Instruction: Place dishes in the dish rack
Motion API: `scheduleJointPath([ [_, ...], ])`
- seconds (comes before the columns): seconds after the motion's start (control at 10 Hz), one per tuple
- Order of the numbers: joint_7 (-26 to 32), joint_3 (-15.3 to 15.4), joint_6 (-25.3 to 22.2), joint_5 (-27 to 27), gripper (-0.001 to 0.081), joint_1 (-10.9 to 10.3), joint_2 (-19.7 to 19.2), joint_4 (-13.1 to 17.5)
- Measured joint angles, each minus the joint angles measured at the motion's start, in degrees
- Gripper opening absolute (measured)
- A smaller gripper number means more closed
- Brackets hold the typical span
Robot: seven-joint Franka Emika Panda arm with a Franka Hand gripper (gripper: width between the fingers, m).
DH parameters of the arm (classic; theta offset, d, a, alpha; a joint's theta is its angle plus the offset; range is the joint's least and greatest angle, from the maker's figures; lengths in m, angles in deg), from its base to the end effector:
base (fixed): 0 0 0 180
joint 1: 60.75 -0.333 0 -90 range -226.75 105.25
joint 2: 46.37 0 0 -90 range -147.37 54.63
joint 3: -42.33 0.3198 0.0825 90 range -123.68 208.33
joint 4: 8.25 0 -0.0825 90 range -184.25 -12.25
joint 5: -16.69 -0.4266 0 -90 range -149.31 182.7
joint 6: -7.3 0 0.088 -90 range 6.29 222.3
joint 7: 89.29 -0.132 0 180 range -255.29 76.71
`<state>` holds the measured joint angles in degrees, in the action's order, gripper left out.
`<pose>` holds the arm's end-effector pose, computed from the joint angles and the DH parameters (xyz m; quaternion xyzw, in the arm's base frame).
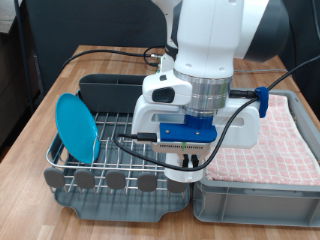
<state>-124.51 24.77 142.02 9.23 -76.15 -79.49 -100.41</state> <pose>0.7497 0.0022 0.2774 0.9392 -0.3281 0.1012 0.0010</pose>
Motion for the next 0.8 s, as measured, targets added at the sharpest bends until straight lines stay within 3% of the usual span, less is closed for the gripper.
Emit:
scheduleJointPath([
  [0.5, 0.98, 1.54, 1.21, -1.15, 0.0068, 1.77, -2.11, 0.78],
  [0.8, 2.10, 2.90, -1.46, -1.67, 0.0068, 3.16, -3.85, 2.53],
])
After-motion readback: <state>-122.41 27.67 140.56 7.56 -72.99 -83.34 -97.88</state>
